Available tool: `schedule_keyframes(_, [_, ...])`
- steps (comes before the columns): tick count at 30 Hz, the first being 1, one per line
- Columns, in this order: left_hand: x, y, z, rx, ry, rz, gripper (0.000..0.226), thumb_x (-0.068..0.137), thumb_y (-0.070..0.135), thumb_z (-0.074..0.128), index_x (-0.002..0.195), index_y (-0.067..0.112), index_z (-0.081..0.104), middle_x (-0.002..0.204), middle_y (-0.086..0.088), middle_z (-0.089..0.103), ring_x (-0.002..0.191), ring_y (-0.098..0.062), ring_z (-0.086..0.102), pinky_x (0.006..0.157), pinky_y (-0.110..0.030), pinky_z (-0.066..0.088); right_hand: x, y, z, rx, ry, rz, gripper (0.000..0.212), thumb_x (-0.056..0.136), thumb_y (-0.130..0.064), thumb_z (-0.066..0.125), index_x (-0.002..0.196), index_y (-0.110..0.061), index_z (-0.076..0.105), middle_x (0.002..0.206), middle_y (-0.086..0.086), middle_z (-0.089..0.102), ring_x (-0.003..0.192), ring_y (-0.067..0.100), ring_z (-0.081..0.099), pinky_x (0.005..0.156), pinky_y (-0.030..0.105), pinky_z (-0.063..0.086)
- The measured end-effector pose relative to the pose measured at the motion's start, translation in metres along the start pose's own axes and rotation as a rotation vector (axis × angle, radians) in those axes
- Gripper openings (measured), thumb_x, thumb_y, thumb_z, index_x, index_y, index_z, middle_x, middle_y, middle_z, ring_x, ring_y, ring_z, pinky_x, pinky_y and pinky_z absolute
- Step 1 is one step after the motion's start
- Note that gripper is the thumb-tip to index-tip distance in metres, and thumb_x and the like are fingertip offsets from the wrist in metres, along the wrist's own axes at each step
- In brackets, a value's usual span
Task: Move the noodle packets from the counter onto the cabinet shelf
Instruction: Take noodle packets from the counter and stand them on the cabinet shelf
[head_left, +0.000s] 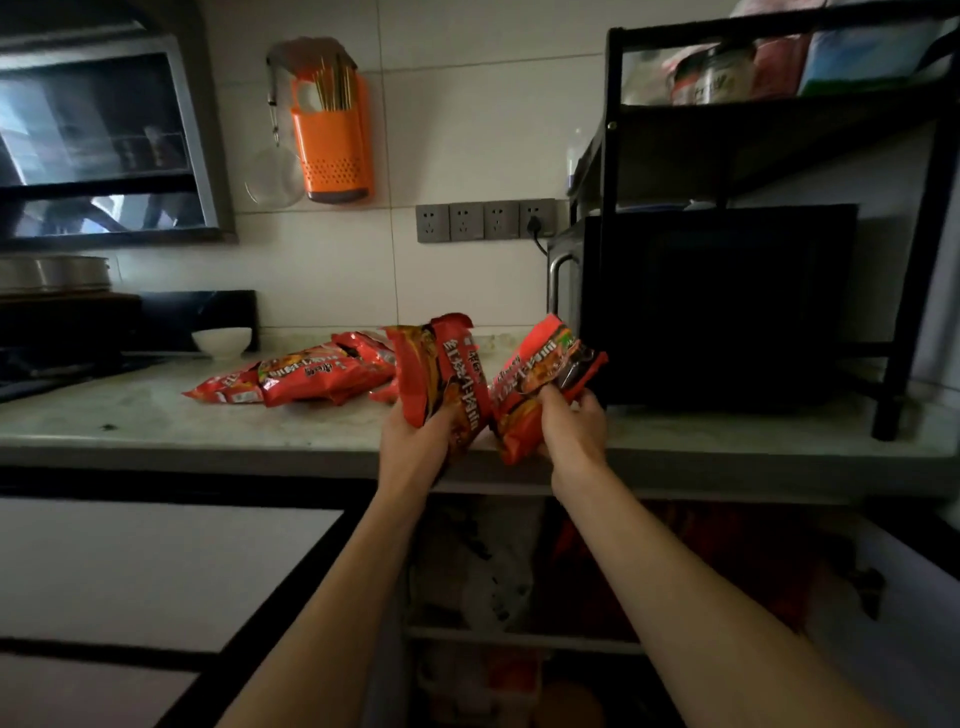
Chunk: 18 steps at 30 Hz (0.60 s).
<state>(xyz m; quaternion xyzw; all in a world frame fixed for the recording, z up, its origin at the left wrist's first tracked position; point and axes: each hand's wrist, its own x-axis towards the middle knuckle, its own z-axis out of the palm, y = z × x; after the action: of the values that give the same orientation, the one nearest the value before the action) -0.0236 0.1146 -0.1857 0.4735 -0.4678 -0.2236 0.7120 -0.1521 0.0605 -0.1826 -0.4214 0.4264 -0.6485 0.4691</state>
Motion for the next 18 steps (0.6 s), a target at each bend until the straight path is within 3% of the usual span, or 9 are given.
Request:
schedule_keyframes(3, [-0.046, 0.002, -0.003, -0.078, -0.010, -0.010, 0.020, 0.085, 0.018, 0.070, 0.095, 0.036, 0.069, 0.096, 0.012, 0.075, 0.095, -0.010, 0.070, 0.084, -0.032, 0.055, -0.035, -0.001, -0.043, 0.083, -0.033, -0.053, 0.028, 0.089, -0.024, 0.062, 0.114, -0.034, 0.057, 0.118, -0.001, 0.066, 0.106, 0.018, 0.064, 0.095, 0.047, 0.053])
schedule_keyframes(7, [-0.111, -0.002, 0.003, -0.187, -0.053, -0.034, 0.021, 0.086, 0.017, 0.070, 0.098, 0.034, 0.071, 0.099, 0.011, 0.076, 0.096, -0.011, 0.071, 0.086, -0.036, 0.055, -0.073, 0.002, -0.111, 0.247, -0.099, -0.053, 0.038, 0.085, -0.012, 0.061, 0.119, -0.031, 0.062, 0.112, 0.000, 0.071, 0.103, 0.019, 0.068, 0.089, 0.045, 0.056])
schedule_keyframes(10, [-0.157, -0.015, 0.015, -0.157, -0.143, -0.011, 0.022, 0.087, 0.016, 0.069, 0.096, 0.037, 0.070, 0.100, 0.016, 0.075, 0.097, -0.007, 0.070, 0.083, -0.029, 0.054, -0.094, 0.021, -0.163, 0.328, -0.031, -0.007, 0.043, 0.083, -0.004, 0.053, 0.122, -0.022, 0.057, 0.110, 0.003, 0.067, 0.102, 0.023, 0.064, 0.077, 0.041, 0.054])
schedule_keyframes(12, [-0.186, -0.032, 0.028, -0.074, -0.249, 0.006, 0.026, 0.088, 0.012, 0.067, 0.099, 0.036, 0.068, 0.098, 0.021, 0.073, 0.095, 0.000, 0.068, 0.077, -0.016, 0.053, -0.102, 0.041, -0.196, 0.344, 0.046, 0.008, 0.045, 0.080, -0.003, 0.052, 0.121, -0.020, 0.055, 0.106, 0.005, 0.064, 0.099, 0.026, 0.062, 0.071, 0.039, 0.051])
schedule_keyframes(14, [-0.205, -0.051, 0.038, -0.019, -0.323, -0.025, 0.029, 0.088, 0.008, 0.067, 0.101, 0.034, 0.066, 0.096, 0.024, 0.073, 0.094, 0.002, 0.068, 0.074, -0.012, 0.051, -0.107, 0.062, -0.221, 0.363, 0.101, 0.019, 0.055, 0.077, -0.002, 0.052, 0.129, -0.021, 0.053, 0.113, 0.009, 0.065, 0.103, 0.028, 0.063, 0.077, 0.043, 0.055])
schedule_keyframes(18, [-0.224, -0.093, 0.063, -0.012, -0.367, -0.195, 0.026, 0.088, 0.010, 0.067, 0.105, 0.031, 0.067, 0.097, 0.013, 0.075, 0.097, -0.012, 0.070, 0.075, -0.021, 0.056, -0.110, 0.099, -0.263, 0.461, 0.136, 0.088, 0.060, 0.082, 0.007, 0.044, 0.137, -0.016, 0.050, 0.126, 0.015, 0.062, 0.114, 0.032, 0.061, 0.078, 0.043, 0.058])
